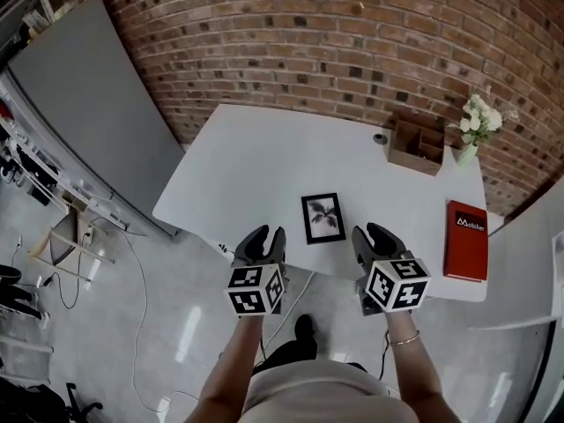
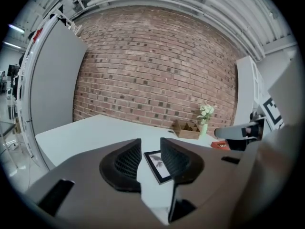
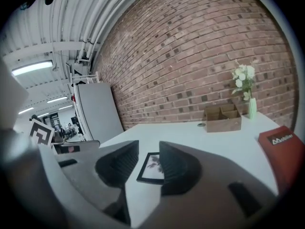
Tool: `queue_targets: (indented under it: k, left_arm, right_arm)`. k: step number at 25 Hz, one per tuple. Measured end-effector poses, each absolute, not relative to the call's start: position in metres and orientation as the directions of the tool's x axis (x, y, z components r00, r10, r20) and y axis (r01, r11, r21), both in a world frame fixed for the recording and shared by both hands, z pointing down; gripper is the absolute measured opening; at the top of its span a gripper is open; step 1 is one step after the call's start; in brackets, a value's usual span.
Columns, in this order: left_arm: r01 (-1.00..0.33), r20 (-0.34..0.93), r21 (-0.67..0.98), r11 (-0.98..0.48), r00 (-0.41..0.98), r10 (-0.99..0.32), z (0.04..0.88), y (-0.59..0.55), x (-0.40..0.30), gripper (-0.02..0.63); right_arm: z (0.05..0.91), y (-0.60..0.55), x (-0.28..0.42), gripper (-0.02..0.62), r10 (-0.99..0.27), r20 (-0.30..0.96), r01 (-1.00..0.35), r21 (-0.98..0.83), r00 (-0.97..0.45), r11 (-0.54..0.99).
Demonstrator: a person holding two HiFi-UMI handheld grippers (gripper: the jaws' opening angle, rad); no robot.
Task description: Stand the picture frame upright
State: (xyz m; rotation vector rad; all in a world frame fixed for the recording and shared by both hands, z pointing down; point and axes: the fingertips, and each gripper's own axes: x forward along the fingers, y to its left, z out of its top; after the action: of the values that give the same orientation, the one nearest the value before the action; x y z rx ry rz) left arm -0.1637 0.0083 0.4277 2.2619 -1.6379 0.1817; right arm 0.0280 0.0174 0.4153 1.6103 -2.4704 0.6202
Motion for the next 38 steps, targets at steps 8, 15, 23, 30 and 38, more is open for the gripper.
queue_targets:
  k: [8, 15, 23, 30, 38]
  left_arm:
    - [-0.925, 0.308, 0.199, -0.322, 0.372, -0.876, 0.434, -0.037, -0.165, 0.109]
    - [-0.921, 0.339, 0.203, -0.331, 0.384, -0.859, 0.45, -0.055, -0.16, 0.109]
    - [-0.932, 0.376, 0.221, -0.287, 0.353, -0.857, 0.462, -0.077, -0.149, 0.114]
    - [-0.942, 0.426, 0.203, -0.268, 0.332, -0.842, 0.483, -0.09, -0.137, 0.115]
    - [-0.941, 0.539, 0.233, -0.244, 0.334, -0.773, 0.526, -0.1, -0.121, 0.123]
  right_arm:
    - [0.429, -0.017, 0.017, 0.118, -0.843, 0.359, -0.909, -0.273, -0.4, 0.315]
    - [0.447, -0.033, 0.022, 0.118, -0.825, 0.398, -0.909, -0.281, -0.402, 0.308]
    - [0.46, -0.058, 0.025, 0.118, -0.781, 0.427, -0.887, -0.3, -0.455, 0.352]
    - [0.481, -0.07, 0.023, 0.118, -0.743, 0.461, -0.873, -0.307, -0.484, 0.379]
    - [0.498, -0.074, 0.025, 0.118, -0.715, 0.496, -0.869, -0.329, -0.493, 0.37]
